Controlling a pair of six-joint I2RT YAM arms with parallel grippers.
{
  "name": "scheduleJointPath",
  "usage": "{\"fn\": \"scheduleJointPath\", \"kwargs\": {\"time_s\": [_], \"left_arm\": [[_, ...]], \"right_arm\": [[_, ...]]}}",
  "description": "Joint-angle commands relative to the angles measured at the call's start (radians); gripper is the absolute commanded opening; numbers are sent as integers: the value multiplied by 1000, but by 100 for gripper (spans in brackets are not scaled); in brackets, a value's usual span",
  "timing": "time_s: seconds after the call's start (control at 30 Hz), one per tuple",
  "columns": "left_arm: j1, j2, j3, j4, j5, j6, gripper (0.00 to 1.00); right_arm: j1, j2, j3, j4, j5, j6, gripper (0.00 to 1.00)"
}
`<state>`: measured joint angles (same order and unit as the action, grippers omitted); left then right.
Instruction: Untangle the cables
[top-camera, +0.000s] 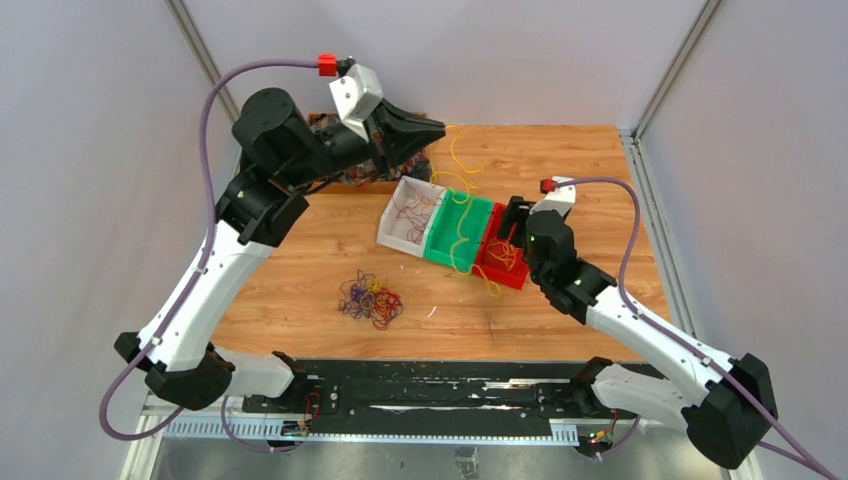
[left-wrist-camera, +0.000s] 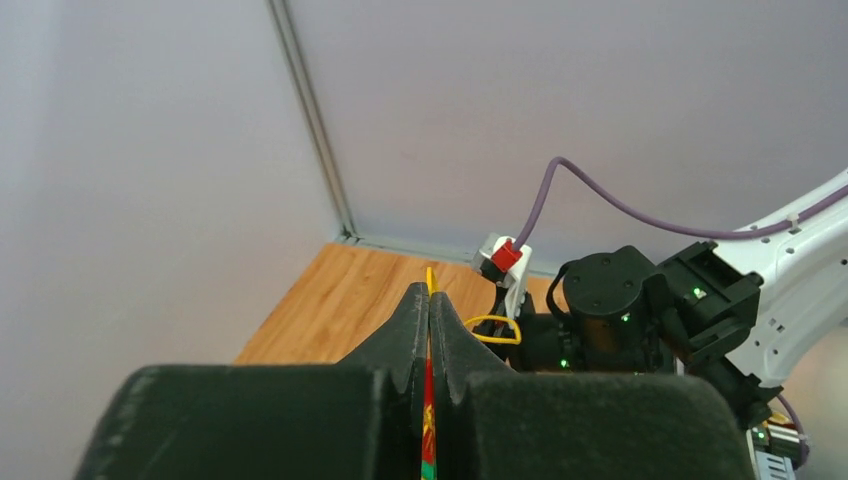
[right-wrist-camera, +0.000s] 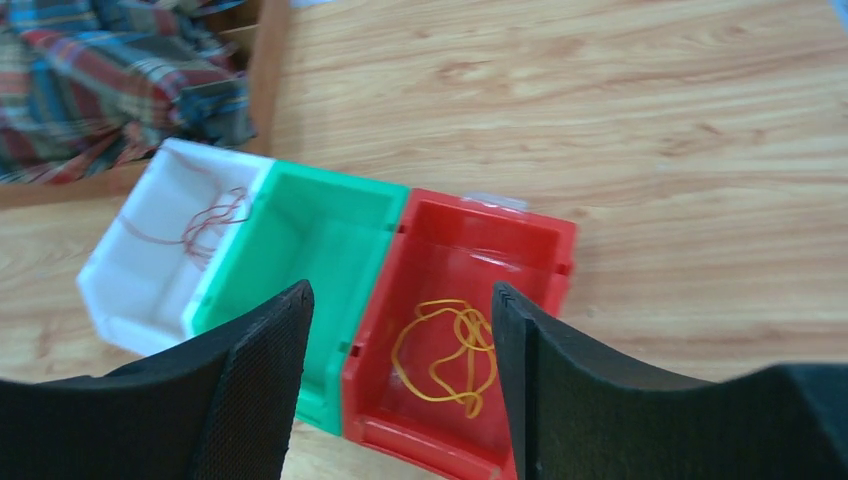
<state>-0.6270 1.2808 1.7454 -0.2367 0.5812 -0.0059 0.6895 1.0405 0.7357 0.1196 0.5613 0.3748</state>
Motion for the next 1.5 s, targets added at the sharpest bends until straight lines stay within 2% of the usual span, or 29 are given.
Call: {"fn": "scheduleJointPath", "kwargs": {"time_s": [0.0, 0.33, 0.6, 1.1, 1.47], "left_arm": [[-51, 53, 66, 42, -21, 35, 0], [-110, 165, 123, 40, -50, 50, 0], [-136, 239, 117, 90, -104, 52, 0], [-137, 422, 110, 144, -154, 82, 0], [-149, 478, 99, 172, -233, 201, 0]], "right_arm": [[-49, -65, -29, -136, 146, 66, 67], [-141, -208, -103, -222, 326, 149, 78], [-226, -233, -143, -221, 275, 211, 81], [-289, -310, -143, -253, 248, 196, 79], [-316, -340, -144, -283, 230, 216, 78]]}}
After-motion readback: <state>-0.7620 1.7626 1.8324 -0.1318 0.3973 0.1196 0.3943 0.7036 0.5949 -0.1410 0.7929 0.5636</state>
